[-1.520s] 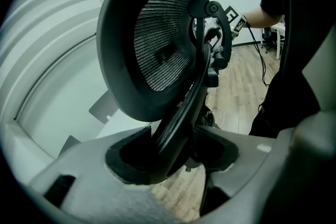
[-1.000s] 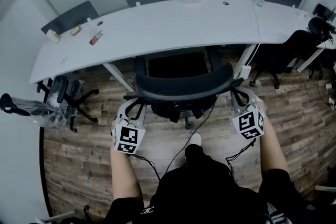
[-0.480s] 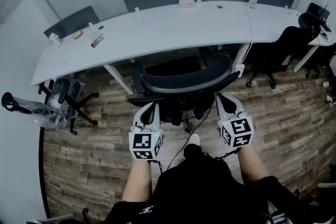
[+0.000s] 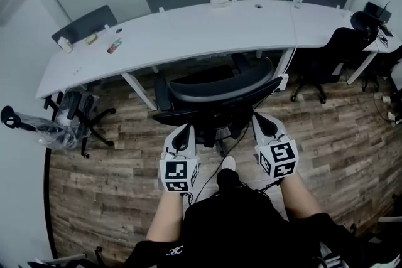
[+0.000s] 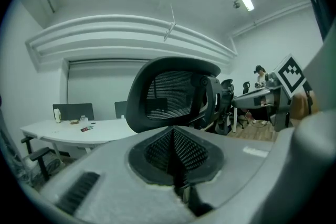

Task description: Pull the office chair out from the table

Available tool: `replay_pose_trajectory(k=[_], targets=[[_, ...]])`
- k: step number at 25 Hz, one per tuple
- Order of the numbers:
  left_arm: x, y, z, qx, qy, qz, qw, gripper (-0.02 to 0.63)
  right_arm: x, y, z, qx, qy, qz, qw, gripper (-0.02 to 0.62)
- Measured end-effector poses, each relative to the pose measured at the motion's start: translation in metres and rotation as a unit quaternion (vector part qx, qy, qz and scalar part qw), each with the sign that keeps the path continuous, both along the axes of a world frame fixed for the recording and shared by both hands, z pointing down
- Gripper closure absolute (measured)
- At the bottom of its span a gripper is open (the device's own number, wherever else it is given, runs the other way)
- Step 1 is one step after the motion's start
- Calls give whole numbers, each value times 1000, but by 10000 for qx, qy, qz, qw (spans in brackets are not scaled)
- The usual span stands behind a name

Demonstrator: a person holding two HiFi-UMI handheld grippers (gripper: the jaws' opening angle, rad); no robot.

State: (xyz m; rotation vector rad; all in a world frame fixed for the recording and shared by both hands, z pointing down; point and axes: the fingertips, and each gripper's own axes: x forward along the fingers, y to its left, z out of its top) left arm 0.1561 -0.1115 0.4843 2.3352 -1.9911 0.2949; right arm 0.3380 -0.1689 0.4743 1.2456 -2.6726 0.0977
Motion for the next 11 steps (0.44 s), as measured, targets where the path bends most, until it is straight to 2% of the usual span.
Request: replay_pose_trajectory(k=[11], targets=[[8, 21, 7, -98, -79, -41, 9999, 600, 7, 19, 9, -51, 19, 12, 10000, 589]])
